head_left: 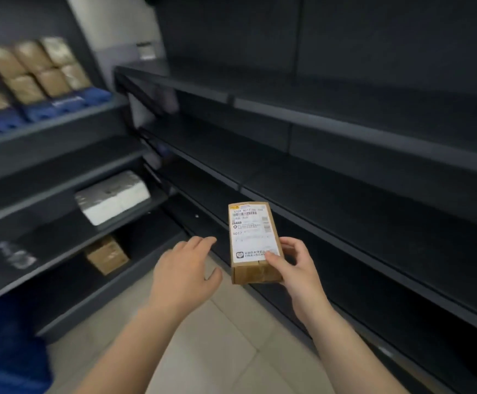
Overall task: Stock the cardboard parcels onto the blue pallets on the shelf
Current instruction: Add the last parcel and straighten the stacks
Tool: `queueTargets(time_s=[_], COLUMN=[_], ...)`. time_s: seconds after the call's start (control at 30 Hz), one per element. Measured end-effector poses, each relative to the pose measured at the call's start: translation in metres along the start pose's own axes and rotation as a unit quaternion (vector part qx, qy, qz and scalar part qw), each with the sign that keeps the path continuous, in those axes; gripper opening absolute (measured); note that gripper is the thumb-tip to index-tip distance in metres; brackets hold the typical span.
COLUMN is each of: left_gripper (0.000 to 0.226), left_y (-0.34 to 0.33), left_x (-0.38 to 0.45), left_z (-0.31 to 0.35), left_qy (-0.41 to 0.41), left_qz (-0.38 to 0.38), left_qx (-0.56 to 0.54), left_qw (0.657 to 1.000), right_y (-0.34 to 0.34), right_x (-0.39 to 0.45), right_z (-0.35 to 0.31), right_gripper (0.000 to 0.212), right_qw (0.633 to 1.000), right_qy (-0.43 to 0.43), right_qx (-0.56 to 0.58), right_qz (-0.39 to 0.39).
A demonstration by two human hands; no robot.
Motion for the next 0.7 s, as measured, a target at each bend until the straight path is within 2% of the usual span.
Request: queueTargets(time_s=[0.13, 0.33, 0.7], left_gripper=[0.058, 0.058, 0.056], left_y=[0.050, 0.114, 0.192], left_x=[0.008, 0.012, 0.020], left_z=[-0.067, -0.177, -0.344], left_qy=[0.049, 0.105, 0.142], left_qz=[0.037, 0.082, 0.148], left_qx=[0.051, 0.102, 0.153], left_qw=[0.997, 0.986, 0.967], right_y=[-0.077, -0.208, -0.424], right_x=[-0.008, -0.027, -0.075], right_z=[-0.043, -0.088, -0.126], right_gripper=[0.033, 0.033, 0.033], right_qw=[0.996, 0.985, 0.964], right_qy=[0.046, 0.099, 0.120], right_qx=[-0.001, -0.007, 0.048], right_qz=[-0.074, -0.143, -0.232])
Point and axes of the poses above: each hand's wrist, its own x-axis towards the middle knuckle, its own y-axis out of the back of the hand, z = x × y, the point moved 5 cm from there along x, towards the middle knuckle, and after that the axes turned 14 degrees about z, right-handed, at the moved point
